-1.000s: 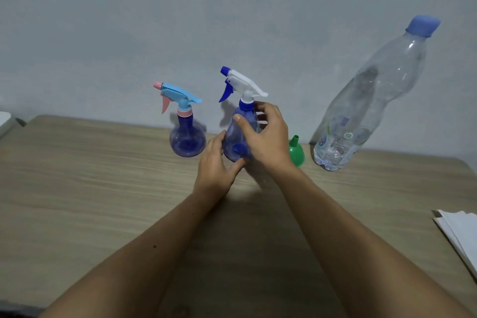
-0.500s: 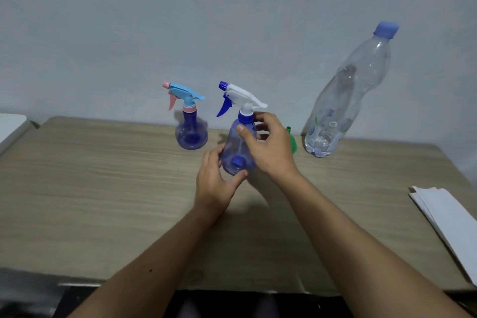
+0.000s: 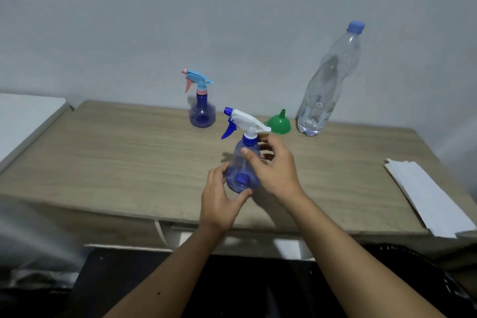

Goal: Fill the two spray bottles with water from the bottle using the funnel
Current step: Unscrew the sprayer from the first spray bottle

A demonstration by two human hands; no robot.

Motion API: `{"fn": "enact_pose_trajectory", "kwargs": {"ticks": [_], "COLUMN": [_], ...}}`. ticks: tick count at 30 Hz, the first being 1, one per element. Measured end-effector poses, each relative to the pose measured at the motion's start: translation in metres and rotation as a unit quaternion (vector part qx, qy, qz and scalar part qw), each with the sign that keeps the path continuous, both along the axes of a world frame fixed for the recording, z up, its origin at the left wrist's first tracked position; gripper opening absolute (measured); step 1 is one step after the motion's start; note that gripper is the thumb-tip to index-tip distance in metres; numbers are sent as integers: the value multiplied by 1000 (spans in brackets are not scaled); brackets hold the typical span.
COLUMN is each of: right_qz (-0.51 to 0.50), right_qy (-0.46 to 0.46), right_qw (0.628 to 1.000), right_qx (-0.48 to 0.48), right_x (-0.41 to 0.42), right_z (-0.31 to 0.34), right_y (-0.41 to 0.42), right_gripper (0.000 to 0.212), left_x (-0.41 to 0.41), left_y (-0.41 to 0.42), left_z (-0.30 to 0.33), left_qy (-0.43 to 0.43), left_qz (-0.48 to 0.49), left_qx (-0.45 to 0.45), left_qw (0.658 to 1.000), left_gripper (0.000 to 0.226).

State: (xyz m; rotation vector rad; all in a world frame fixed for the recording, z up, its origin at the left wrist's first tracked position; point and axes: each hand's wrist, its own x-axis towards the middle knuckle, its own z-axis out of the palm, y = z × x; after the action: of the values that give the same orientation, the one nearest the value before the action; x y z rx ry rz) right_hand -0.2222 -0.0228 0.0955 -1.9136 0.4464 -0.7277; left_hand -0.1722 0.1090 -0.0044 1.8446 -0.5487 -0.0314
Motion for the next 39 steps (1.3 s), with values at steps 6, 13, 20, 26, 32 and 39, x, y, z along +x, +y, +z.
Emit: {"fn": "enact_pose_trajectory", "kwargs": {"ticks": [6,13,20,26,32,39], "right_qz": [6,16,4,-52,-42,-16], "right_qy": [2,15,12,-28,-47,-31], "right_qw": [1000,1000,1000,996,995,999], "right_qx": [-1,-6,3,68,81,33], "right_x": [-43,-61,-60,-42,-39,-45], "right_z": [-5,-4,1,9,0,4], "right_y": [20,23,22,26,24,21], "right_gripper": [31,33,39,39,17,24], "left_x": [-41,-45,-24,-21,-21,-18], "left_y": [23,28,24,22,21,23], "left_z": [-2,2,9,3,0,-3], "left_qy": [4,-4,5,14,10,6], "left_qz": [-6,-32,-130,-128,-132,-134], "left_qx": [5,38,48,47,47,52], "left_qw": [1000,999,990,991,990,990], "left_gripper": [80,91,107,103,99,98]}}
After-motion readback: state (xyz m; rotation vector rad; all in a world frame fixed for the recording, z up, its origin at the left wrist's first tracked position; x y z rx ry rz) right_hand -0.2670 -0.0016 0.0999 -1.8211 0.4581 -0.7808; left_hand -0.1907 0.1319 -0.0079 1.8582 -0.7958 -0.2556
